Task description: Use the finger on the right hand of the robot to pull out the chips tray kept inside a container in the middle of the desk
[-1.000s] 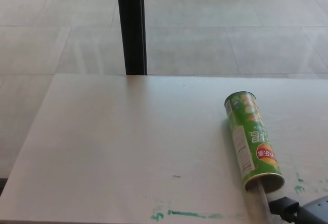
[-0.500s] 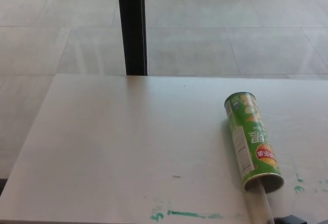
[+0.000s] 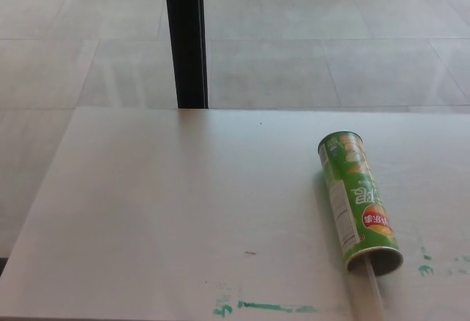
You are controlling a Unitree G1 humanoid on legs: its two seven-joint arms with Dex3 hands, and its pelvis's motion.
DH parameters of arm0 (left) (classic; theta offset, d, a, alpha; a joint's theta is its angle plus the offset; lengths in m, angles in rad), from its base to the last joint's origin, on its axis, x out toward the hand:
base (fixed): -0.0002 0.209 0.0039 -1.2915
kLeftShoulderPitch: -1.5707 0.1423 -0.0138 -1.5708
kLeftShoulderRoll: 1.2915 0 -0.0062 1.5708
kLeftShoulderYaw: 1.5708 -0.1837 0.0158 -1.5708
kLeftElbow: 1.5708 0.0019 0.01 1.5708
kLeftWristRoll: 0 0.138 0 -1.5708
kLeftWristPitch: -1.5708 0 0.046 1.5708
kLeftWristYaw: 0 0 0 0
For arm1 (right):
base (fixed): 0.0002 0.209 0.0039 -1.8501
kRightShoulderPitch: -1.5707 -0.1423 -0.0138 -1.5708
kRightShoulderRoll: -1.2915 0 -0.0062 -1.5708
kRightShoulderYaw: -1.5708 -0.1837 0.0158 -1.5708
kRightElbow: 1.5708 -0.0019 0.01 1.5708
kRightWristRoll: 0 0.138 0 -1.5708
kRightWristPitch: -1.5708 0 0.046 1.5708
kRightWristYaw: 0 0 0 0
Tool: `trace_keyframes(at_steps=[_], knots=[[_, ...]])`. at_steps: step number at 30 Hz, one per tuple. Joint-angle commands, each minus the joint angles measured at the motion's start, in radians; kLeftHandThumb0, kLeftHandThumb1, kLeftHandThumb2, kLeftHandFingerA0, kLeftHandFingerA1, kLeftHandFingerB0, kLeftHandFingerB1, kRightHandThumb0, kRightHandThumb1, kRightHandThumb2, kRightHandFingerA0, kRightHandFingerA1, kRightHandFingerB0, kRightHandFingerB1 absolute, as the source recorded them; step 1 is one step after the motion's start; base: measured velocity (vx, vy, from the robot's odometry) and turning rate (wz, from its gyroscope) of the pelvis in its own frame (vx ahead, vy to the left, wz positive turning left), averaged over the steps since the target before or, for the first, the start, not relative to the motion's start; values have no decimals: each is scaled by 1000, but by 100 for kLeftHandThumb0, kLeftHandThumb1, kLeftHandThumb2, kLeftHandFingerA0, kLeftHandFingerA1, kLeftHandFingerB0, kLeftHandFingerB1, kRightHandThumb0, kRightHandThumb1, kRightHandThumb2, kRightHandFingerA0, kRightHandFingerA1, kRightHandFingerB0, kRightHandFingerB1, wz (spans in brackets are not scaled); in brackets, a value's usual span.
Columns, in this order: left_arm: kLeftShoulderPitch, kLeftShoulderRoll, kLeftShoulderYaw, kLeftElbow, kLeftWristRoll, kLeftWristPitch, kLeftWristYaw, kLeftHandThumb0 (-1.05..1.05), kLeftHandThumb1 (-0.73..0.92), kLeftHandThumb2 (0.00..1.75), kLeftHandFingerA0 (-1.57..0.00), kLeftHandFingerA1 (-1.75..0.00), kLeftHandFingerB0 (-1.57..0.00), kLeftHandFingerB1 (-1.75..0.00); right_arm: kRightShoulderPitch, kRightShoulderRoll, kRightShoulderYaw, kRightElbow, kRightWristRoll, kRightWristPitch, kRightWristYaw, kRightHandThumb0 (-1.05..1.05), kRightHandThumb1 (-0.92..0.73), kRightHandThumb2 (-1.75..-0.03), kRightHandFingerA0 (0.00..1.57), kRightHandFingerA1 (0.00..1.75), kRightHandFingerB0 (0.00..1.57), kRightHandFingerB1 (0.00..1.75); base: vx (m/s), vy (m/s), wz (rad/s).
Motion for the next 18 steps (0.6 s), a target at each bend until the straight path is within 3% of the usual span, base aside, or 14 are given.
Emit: trace_keyframes(at_steps=[1, 5, 7, 8, 9, 10, 11, 12, 13, 18], knots=[[2, 22, 5, 1, -7, 21, -2, -46, 73, 62, -58, -64, -58, -57, 65, -26, -20, -5, -2, -3, 59, -20, -49, -61, 93, 119, 36, 43, 0, 0, 0], [6, 21, 1, 3, -1, 12, 1, -47, 73, 62, -58, -62, -59, -56, 72, -21, -32, -12, -19, 0, 58, -16, -53, -56, 90, 116, 35, 39, 0, 0, 0], [7, 22, 6, 3, -6, 12, -5, -46, 73, 61, -59, -66, -60, -60, 62, -13, -40, -27, -30, 22, 72, -15, -54, -55, 88, 114, 24, 35, 0, 0, 0], [8, 21, 7, 3, -7, 11, -4, -47, 73, 62, -60, -66, -62, -61, 53, -11, -48, -37, -35, 35, 85, -13, -36, -85, 92, 100, 2, 47, 0, 0, 0], [8, 21, 3, 3, -2, 11, -1, -47, 73, 62, -60, -66, -62, -61, 46, -8, -53, -42, -35, 43, 94, -13, -36, -85, 92, 100, 2, 47, 0, 0, 0], [9, 21, 2, 3, -1, 11, 0, -47, 73, 62, -60, -66, -64, -61, 29, 4, -78, -49, -22, 44, 71, -16, -46, -70, 89, 104, 0, 7, 0, 0, 0], [11, 22, 1, 1, 0, 7, -2, -47, 73, 62, -60, -66, -63, -60, 20, 14, -93, -50, -10, 44, 61, -13, -48, -69, 91, 106, 0, 0, 0, 0, 0], [12, 22, 0, 0, 0, 5, -3, -47, 73, 62, -60, -66, -63, -60, 17, 18, -98, -50, -6, 43, 59, -13, -48, -69, 91, 106, 0, 0, 0, 0, 0], [13, 22, -3, -1, 3, 0, -2, -47, 74, 62, -60, -65, -63, -60, 14, 26, -107, -52, -3, 43, 57, -7, -49, -56, 90, 107, 0, 3, 0, 0, 0], [11, 21, 10, -1, -12, 11, -5, -47, 72, 61, -57, -64, -59, -59, -31, 73, -194, -85, 27, 43, 22, -12, -46, -54, 95, 94, 0, 0, 0, 0, 0]])
